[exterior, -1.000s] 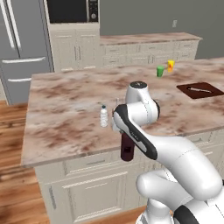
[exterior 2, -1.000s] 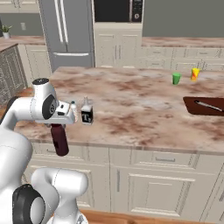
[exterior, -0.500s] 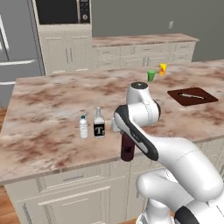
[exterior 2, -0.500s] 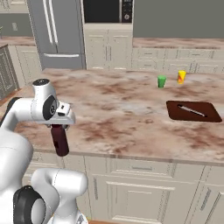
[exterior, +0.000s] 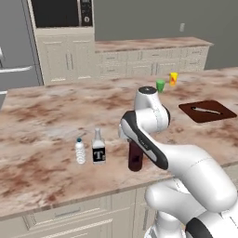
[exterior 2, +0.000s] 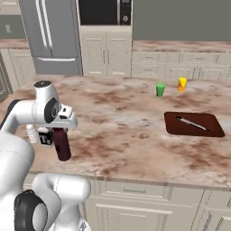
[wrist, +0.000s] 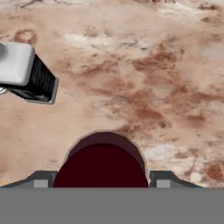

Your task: Place the drinks on the dining counter in a tight cluster.

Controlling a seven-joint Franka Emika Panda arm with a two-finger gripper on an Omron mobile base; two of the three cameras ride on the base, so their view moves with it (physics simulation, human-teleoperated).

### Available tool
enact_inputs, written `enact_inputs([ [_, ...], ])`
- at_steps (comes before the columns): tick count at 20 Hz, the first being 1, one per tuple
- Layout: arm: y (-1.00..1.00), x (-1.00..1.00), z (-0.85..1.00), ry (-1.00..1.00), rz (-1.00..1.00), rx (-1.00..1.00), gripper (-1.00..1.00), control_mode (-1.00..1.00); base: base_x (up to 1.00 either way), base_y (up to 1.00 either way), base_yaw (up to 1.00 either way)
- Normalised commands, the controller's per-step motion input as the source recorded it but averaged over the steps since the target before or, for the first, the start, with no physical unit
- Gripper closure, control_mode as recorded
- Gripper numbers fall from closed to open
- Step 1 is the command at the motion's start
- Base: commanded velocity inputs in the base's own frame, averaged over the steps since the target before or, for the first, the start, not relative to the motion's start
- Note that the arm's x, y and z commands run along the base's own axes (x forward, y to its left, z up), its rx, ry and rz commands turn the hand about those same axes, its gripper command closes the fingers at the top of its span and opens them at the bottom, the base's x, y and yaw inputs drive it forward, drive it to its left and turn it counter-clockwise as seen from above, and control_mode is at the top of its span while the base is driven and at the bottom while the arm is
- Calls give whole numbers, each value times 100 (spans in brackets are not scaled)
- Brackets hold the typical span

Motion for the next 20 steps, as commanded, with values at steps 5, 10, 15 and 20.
enact_inputs([
  [5,0,0,0,0,0,0,100,100,48,-9,0],
  [10,0,0,0,0,0,0,100,100,40,0,0],
  [15,8,44,-6,0,3,5,100,-100,8,1,0],
  [20,18,60,-7,1,4,9,100,-100,0,0,0],
])
